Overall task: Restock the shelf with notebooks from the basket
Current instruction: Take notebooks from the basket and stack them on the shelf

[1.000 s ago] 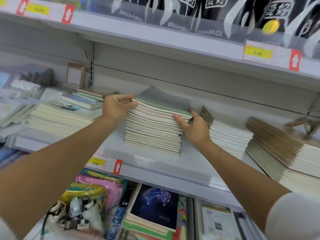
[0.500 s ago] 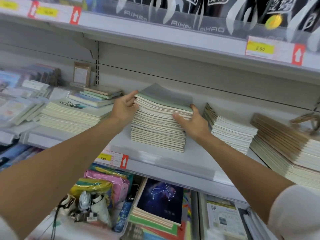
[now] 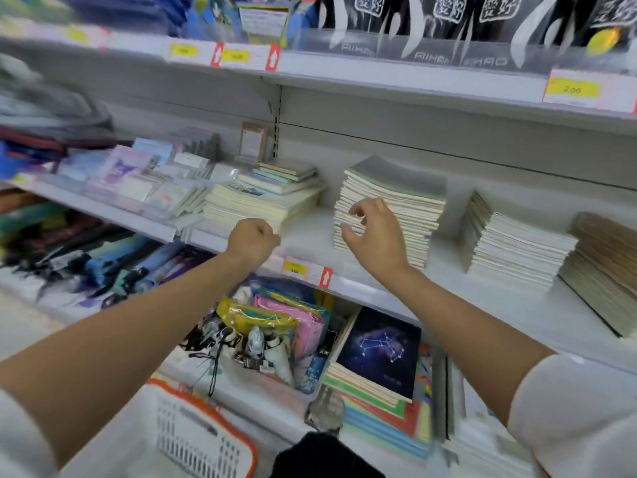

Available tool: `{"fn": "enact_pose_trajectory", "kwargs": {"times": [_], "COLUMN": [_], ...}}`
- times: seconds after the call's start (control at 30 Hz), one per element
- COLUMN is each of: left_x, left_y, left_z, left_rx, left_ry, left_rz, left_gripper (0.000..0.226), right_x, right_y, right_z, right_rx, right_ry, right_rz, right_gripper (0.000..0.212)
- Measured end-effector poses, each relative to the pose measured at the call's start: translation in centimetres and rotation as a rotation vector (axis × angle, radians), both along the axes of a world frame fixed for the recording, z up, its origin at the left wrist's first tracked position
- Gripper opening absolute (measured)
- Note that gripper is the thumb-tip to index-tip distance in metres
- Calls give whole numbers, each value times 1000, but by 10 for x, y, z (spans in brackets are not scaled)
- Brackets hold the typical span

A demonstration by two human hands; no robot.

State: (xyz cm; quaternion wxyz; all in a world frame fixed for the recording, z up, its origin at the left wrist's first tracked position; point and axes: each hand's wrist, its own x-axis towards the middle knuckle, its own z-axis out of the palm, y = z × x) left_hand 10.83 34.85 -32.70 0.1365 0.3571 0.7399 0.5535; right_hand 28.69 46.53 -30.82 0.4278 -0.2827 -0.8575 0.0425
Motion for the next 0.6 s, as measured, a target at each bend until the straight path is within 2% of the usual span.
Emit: {"fn": "enact_pose_trajectory", "kwargs": {"times": [0.13, 0.23, 0.3, 0.4, 0.6], "left_x": [-19, -35, -45, -59, -71], "left_y": [-78, -138, -177, -226, -292], "left_z": [-41, -80, -103, -133, -196], "left_rx": [-184, -241, -301, -336, -377], "left_ry": [-52, -186, -275, -381, -565], "left_rz": [80, 212, 300, 393, 513], "left_gripper": [37, 38, 25, 19, 7], "right_x": [-47, -80, -99, -124, -159], "right_y": [-64, -112, -142, -180, -237], "right_z": [-44, -85, -109, -141, -216], "right_rx": [-178, -280, -330, -376, -587], "right_ry": [-130, -274, -351, -442, -634], "right_rz": [195, 325, 380, 481, 591], "right_gripper": [18, 19, 21, 17, 25]}}
